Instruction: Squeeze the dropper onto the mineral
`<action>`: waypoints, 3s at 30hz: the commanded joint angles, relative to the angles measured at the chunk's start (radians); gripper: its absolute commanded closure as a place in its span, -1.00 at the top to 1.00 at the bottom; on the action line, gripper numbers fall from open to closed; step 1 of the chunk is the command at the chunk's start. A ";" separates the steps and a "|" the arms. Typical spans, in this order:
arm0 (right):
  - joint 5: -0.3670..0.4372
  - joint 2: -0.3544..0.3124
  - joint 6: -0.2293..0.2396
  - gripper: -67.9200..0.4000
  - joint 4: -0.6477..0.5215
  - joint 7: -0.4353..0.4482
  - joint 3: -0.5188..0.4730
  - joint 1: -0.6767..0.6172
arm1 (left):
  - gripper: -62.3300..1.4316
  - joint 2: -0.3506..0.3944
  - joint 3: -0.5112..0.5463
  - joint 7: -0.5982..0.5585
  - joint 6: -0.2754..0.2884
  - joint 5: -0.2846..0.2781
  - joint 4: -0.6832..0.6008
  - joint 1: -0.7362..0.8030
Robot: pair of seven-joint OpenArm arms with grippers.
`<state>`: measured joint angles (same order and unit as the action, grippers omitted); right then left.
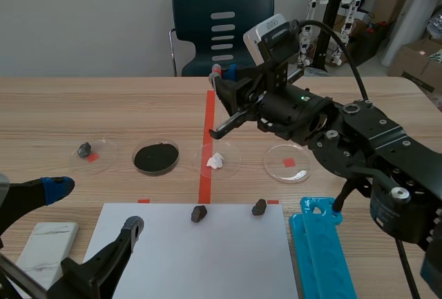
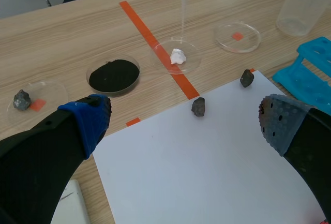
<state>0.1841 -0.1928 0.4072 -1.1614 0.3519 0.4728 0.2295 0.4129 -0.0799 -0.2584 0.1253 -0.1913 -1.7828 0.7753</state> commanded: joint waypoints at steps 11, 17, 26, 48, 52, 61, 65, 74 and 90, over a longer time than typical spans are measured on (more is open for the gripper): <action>-0.010 0.035 -0.013 -0.71 0.065 0.044 0.000 0.023 | 0.93 -0.002 0.004 -0.014 0.001 -0.006 -0.024 0.002; -0.024 0.038 -0.019 -0.71 0.096 0.080 0.000 0.023 | 0.93 -0.002 0.004 -0.014 0.001 -0.006 -0.024 0.002; -0.024 0.038 -0.019 -0.71 0.098 0.108 0.000 0.023 | 0.93 -0.002 0.004 -0.014 0.001 -0.006 -0.024 0.002; -0.024 0.038 -0.019 -0.76 0.098 0.108 0.000 0.023 | 0.93 -0.002 0.004 -0.014 0.001 -0.006 -0.024 0.002; -0.023 0.038 -0.019 -0.80 0.098 0.112 0.000 0.023 | 0.93 -0.002 0.004 -0.014 0.001 -0.006 -0.024 0.002; -0.023 0.038 -0.019 -0.85 0.098 0.127 0.000 0.023 | 0.93 -0.002 0.004 -0.014 0.001 -0.006 -0.024 0.002; -0.023 0.038 -0.019 -0.89 0.098 0.129 0.000 0.023 | 0.93 -0.002 0.004 -0.014 0.001 -0.006 -0.024 0.002; -0.023 0.038 -0.068 -0.96 0.098 0.134 0.000 0.022 | 0.93 -0.002 0.004 -0.014 0.001 -0.006 -0.024 0.002; -0.023 0.038 -0.068 -0.96 0.098 0.138 0.000 0.022 | 0.93 -0.002 0.004 -0.014 0.001 -0.006 -0.024 0.002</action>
<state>0.1497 -0.1577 0.3367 -1.0515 0.4709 0.4728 0.2295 0.4129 -0.0799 -0.2584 0.1253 -0.1913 -1.7828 0.7753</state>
